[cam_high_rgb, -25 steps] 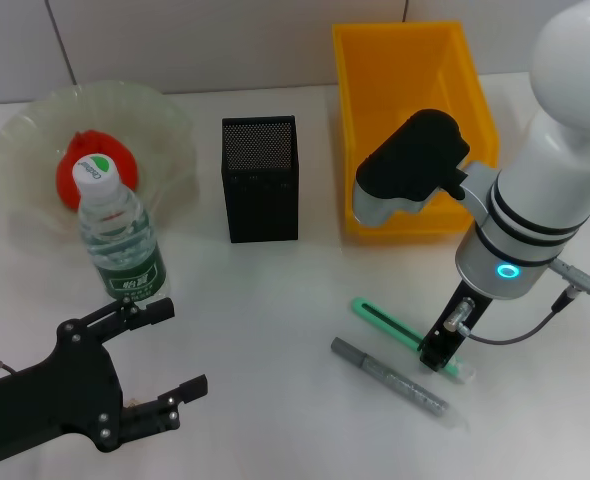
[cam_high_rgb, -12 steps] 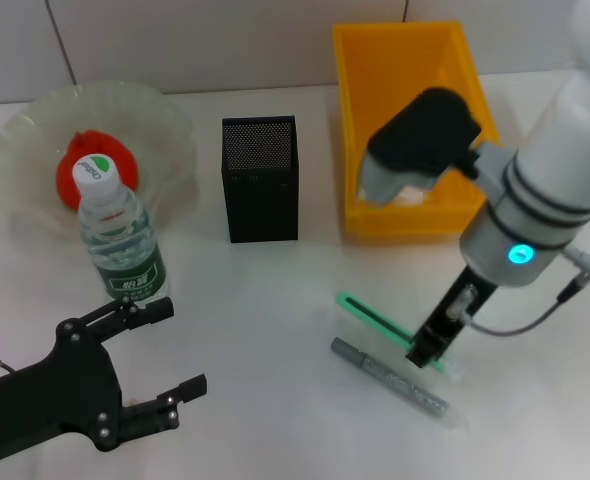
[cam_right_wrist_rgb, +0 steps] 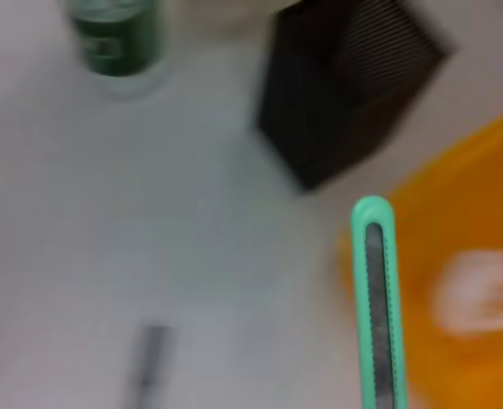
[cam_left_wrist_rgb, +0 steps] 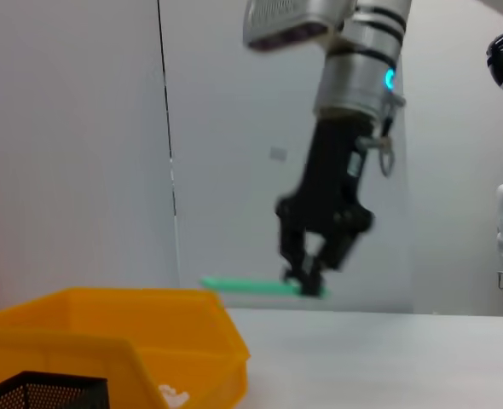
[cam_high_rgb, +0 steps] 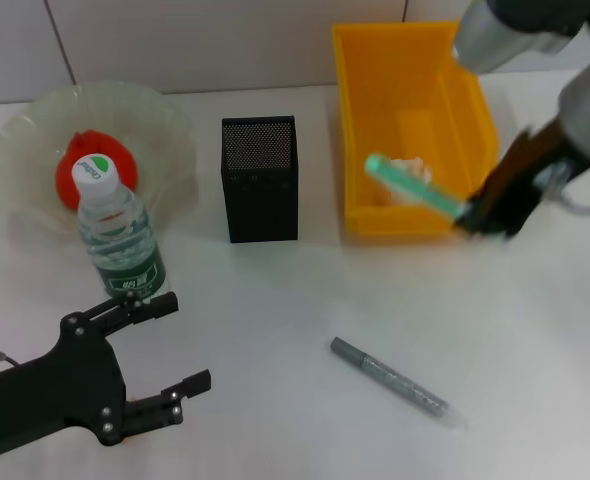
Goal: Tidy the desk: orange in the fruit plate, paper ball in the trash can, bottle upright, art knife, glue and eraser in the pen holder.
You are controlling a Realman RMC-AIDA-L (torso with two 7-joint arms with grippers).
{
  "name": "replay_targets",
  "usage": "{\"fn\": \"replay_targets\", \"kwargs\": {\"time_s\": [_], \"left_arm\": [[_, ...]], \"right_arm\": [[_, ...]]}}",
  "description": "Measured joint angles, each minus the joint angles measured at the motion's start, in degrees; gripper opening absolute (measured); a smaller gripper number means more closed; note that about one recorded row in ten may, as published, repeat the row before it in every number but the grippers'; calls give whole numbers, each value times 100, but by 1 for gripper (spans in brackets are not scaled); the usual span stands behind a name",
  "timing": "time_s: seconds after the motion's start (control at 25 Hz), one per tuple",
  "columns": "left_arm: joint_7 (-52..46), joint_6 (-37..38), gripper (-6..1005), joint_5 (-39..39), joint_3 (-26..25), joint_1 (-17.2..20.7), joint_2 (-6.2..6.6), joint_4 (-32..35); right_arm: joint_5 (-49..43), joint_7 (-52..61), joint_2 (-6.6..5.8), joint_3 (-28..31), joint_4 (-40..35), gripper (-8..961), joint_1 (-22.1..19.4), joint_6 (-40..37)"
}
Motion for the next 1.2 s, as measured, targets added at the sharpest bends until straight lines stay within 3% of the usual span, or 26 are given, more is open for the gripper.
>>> {"fn": "replay_targets", "kwargs": {"time_s": [0.2,0.48,0.8,1.2], "left_arm": [[-36,-3,809,-2,0,-80,-9,-4],[-14,13,809,-91,-54,-94,-27,-6],[-9,46,809,-221,-56,-53,-43,-80],[-9,59,809,-410,-48,-50,-50,-306]], "right_arm": [[-1204,-879,14,-645,-511,179,224,492],[-1310,-2040,14,-1136,-495,183,251,1303],[-1319,-4106,41,-1448,-414,187,-347,2970],[-1335,-5352,46,-1662,-304,193,-536,3337]]}}
